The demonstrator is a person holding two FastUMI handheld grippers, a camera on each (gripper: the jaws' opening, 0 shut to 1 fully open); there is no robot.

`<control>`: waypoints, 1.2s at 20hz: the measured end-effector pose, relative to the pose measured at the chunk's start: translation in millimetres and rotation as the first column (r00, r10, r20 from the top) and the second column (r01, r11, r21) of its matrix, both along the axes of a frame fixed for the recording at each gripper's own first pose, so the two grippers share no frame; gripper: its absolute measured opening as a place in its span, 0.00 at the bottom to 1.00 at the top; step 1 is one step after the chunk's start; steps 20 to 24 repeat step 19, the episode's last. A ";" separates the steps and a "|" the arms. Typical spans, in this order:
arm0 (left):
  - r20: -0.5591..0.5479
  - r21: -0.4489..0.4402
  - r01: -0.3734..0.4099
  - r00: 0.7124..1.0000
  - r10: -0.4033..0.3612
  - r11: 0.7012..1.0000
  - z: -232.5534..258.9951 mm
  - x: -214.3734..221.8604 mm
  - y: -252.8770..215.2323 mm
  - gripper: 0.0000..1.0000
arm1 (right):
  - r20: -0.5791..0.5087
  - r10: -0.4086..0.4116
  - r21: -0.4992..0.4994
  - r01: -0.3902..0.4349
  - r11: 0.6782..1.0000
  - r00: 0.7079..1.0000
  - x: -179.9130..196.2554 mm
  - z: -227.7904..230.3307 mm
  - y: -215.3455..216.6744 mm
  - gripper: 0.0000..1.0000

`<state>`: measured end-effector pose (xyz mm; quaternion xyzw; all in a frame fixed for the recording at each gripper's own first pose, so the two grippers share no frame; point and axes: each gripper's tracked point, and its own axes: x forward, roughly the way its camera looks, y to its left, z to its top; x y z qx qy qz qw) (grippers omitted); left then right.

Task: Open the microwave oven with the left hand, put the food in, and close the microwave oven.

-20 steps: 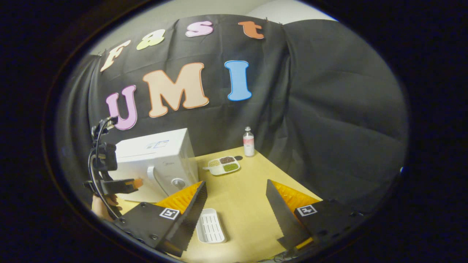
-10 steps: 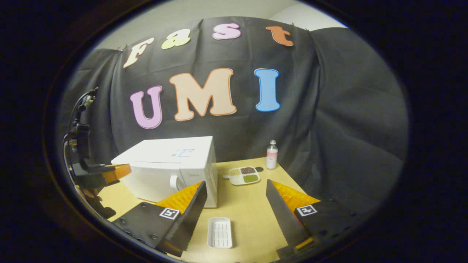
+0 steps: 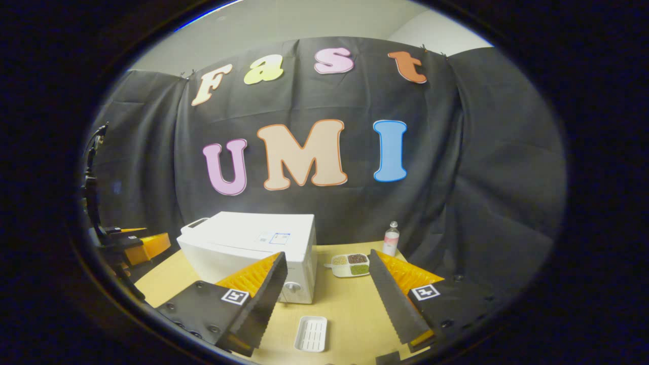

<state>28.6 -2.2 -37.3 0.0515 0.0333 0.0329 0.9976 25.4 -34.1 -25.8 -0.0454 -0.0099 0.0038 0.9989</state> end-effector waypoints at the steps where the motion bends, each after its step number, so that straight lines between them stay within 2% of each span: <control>1: 0.003 -0.003 -0.007 1.000 0.007 1.000 1.8 -4.3 1.2 0.95 | 0.005 0.009 -0.003 -0.009 1.000 1.000 -1.4 1.5 1.7 0.92; 8: 0.083 0.021 -0.073 0.994 0.071 0.997 12.9 -31.0 28.8 0.95 | -0.007 0.091 -0.014 -0.091 0.996 0.996 -6.4 -6.2 28.5 0.92; 9: 0.093 0.024 -0.078 0.993 0.076 0.997 14.8 -33.4 31.1 0.95 | -0.007 0.100 -0.011 -0.100 0.995 0.995 -6.7 -6.4 33.9 1.00; 10: 0.103 0.027 -0.083 0.992 0.079 0.996 17.3 -35.8 34.2 0.95 | -0.009 0.106 -0.007 -0.106 0.994 0.994 -7.3 -7.9 39.2 1.00; 11: 0.107 0.029 -0.082 0.991 0.079 0.996 18.3 -36.2 36.4 0.97 | -0.016 0.110 -0.002 -0.111 0.994 0.994 -7.4 -9.5 43.4 0.92; 15: 0.090 0.023 -0.058 0.994 0.056 0.998 11.0 -38.8 47.7 0.94 | -0.013 0.101 0.017 -0.101 0.995 0.995 -11.0 -9.4 60.1 0.92; 19: 0.064 0.013 0.002 0.998 -0.003 1.000 7.2 -37.8 58.7 0.94 | -0.010 0.057 0.044 -0.057 0.997 0.998 -21.5 -10.7 76.0 0.92; 24: 0.064 0.013 0.002 0.998 -0.003 1.000 7.2 -37.8 58.7 0.94 | -0.010 0.057 0.044 -0.057 0.997 0.998 -21.5 -10.7 76.0 0.92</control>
